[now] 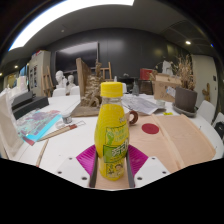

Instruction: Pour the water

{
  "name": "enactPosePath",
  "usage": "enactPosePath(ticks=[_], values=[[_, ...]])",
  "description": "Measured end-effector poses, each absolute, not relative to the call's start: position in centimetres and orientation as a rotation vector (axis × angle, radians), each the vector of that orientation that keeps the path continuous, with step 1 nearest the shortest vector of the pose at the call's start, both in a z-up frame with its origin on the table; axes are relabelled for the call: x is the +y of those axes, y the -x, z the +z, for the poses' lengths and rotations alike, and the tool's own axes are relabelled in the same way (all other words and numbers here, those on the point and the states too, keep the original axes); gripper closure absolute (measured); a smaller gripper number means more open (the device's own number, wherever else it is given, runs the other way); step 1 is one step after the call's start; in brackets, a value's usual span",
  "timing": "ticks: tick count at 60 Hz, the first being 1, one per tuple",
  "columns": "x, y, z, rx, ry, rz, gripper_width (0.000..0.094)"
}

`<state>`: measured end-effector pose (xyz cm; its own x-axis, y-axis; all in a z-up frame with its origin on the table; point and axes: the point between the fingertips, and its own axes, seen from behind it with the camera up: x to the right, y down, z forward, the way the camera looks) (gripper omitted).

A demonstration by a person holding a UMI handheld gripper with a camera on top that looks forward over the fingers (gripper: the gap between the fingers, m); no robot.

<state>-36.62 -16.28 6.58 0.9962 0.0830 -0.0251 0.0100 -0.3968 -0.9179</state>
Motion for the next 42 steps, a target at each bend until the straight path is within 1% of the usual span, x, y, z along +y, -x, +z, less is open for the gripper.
enactPosePath(ticks=[6,10,13,19,23,27,34,37,42], values=[[-16.5,36.6,6.6,-0.042,1.981,0.061,0.0561],[-16.4,36.6,6.5,-0.041,1.98,0.041,0.0649],[-16.5,36.7,6.5,-0.042,1.983,0.031,0.0685],[-16.4,37.2,6.8,-0.039,2.0,0.036,0.0687],[-16.1,37.6,7.7,-0.023,2.001,0.042,0.0686],[-15.5,38.6,9.4,-0.002,1.983,0.075,0.0687],[-12.8,41.3,13.6,0.049,1.92,0.177,0.0688],[-11.5,43.2,15.8,0.099,1.897,0.26,0.0688],[-8.6,45.6,18.5,0.226,1.848,0.487,0.0688]])
